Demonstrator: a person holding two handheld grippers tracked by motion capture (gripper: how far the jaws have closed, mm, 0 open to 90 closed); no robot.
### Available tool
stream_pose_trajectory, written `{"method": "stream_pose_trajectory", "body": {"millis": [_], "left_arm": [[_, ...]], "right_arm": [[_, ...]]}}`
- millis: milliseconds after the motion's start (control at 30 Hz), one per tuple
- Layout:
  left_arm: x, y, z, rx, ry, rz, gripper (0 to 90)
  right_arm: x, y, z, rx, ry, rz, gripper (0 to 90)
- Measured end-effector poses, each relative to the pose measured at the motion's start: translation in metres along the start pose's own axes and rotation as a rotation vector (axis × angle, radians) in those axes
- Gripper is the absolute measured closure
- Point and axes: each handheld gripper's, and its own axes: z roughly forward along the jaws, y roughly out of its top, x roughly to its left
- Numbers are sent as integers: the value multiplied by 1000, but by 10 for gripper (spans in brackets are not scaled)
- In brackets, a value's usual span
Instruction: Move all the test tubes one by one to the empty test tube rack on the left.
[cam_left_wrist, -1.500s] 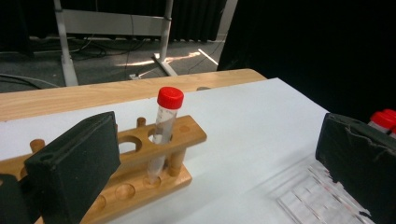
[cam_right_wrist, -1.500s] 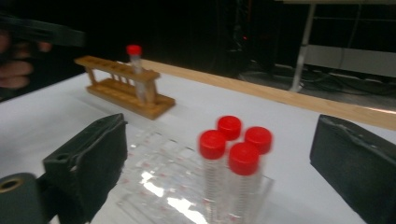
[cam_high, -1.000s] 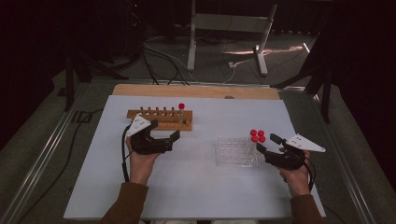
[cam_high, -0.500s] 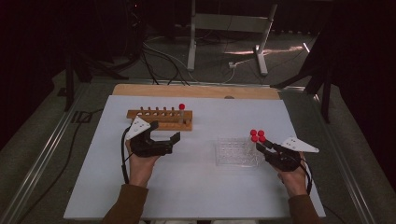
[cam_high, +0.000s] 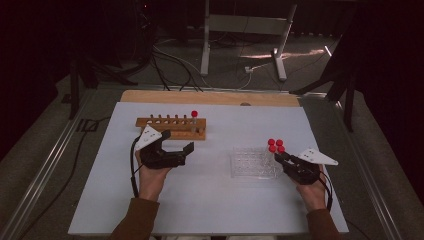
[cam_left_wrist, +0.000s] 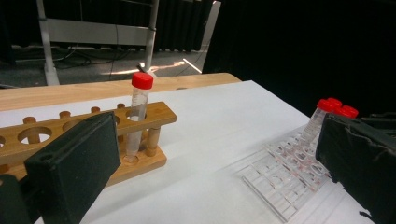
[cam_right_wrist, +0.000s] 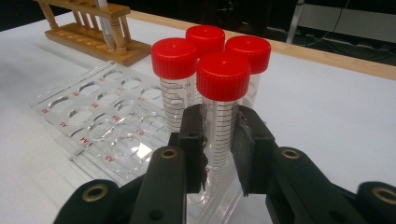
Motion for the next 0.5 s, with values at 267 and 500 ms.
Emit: {"method": "stream_pose_trajectory", "body": {"millis": [267,500], "left_arm": [[0,1,-1,2,-2,0,5],[-1,1,-1,9,9,10,5]], "right_arm": [[0,4,-4,-23,-3,6,740],[1,11,-10,-50,-9,2,741]]}}
